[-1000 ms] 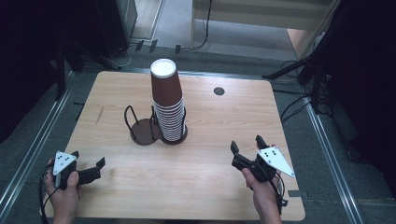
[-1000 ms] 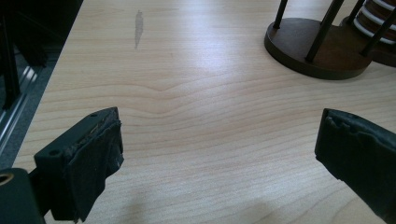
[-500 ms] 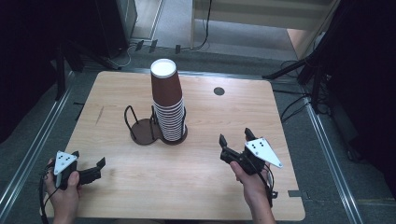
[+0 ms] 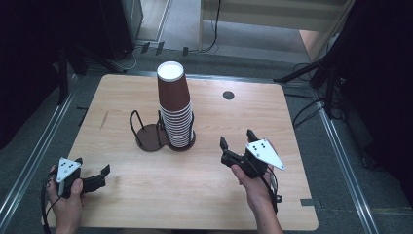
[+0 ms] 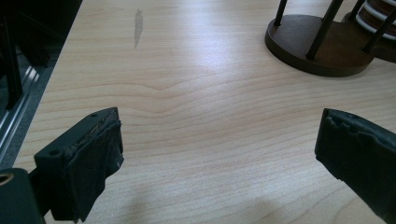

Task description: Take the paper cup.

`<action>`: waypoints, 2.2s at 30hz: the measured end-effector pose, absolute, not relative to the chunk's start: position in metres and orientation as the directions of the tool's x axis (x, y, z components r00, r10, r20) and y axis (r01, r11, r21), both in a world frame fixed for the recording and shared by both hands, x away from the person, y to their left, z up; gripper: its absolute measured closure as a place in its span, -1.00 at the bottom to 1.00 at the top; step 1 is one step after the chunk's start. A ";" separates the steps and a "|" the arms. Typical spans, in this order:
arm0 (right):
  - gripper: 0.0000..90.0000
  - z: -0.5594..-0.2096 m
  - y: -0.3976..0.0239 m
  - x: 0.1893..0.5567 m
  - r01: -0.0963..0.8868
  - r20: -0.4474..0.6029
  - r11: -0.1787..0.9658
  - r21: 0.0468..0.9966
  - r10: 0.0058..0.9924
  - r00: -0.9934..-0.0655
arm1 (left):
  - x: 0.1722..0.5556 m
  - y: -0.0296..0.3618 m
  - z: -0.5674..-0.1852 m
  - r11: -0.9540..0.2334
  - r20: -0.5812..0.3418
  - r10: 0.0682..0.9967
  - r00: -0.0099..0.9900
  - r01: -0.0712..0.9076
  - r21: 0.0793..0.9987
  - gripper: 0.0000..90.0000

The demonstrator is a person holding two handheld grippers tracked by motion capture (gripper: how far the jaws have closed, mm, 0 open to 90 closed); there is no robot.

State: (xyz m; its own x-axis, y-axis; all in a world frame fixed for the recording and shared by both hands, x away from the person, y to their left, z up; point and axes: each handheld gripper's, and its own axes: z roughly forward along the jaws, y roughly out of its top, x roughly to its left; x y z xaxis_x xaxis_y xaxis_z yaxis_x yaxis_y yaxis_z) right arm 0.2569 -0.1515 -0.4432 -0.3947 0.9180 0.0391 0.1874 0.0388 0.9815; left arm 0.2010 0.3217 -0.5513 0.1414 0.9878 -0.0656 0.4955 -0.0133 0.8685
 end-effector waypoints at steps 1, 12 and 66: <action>-0.71 -0.441 -0.148 0.257 0.182 0.038 0.039 0.983 0.916 -0.400 | 0.201 0.322 -0.551 -0.013 -0.066 0.988 0.141 0.496 0.868 -0.97; -0.70 -0.432 -0.125 0.264 0.181 0.042 0.046 0.983 0.891 -0.452 | 0.201 0.322 -0.551 -0.016 -0.063 0.988 0.142 0.499 0.866 -0.97; -0.91 -0.401 -0.035 0.296 0.170 0.053 0.041 0.985 0.857 -0.513 | 0.203 0.321 -0.551 -0.035 -0.052 0.987 0.154 0.512 0.858 -0.97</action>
State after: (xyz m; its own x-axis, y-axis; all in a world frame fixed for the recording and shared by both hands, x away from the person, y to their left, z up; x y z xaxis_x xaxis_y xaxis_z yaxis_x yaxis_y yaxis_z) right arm 0.2962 -0.0353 -0.4013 -0.5127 0.8569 0.0531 0.1697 0.0405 0.9847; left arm 0.2033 0.3206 -0.5513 0.1542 0.9867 -0.0521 0.5120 -0.0347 0.8583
